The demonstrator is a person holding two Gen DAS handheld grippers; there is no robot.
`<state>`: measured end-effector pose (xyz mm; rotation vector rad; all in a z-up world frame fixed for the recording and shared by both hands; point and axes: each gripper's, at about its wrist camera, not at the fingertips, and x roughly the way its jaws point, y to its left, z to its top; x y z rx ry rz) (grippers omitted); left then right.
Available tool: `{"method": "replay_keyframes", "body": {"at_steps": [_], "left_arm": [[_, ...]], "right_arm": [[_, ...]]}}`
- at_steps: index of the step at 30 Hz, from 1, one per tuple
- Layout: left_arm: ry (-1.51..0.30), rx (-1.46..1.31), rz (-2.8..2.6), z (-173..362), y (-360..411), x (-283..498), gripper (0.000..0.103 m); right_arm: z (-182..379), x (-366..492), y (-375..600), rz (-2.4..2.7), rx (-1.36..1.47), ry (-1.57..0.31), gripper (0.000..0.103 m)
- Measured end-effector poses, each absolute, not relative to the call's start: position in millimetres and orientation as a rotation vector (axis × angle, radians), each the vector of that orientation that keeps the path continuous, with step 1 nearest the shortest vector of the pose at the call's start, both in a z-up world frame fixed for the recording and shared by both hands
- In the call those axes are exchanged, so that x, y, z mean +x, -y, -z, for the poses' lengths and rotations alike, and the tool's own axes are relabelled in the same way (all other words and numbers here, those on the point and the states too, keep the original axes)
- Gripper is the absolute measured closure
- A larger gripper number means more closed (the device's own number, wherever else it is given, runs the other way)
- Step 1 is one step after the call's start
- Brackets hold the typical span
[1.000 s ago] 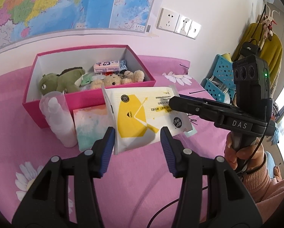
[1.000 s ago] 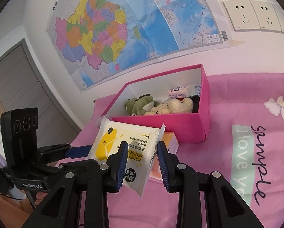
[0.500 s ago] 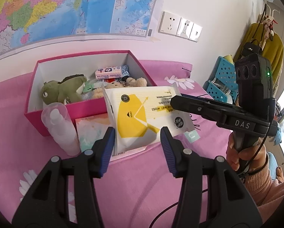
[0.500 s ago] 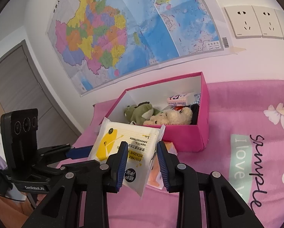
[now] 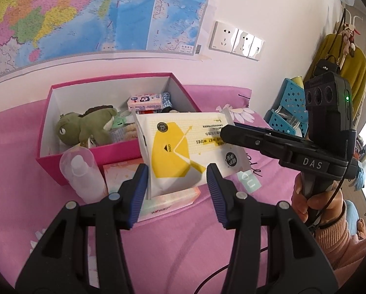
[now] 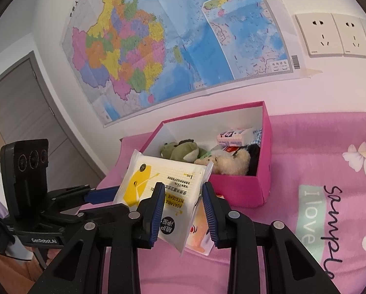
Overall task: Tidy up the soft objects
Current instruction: 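Lift the yellow wet-wipe pack with the left gripper and carry it over the box, then lower the yellow wet-wipe pack into the pink box and open the left gripper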
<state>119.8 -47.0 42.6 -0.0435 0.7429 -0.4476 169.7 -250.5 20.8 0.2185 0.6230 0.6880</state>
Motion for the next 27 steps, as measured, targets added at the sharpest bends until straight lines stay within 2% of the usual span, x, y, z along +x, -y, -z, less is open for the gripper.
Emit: {"method": "replay_keyframes", "body": {"at_steps": [27], "left_arm": [[-0.744,-0.047,0.370,-54.2,32.7,183.3,0.052]], "right_arm": [[-38.9,225.7,228.8,-0.700,0.217,-0.599,0.071]]}}
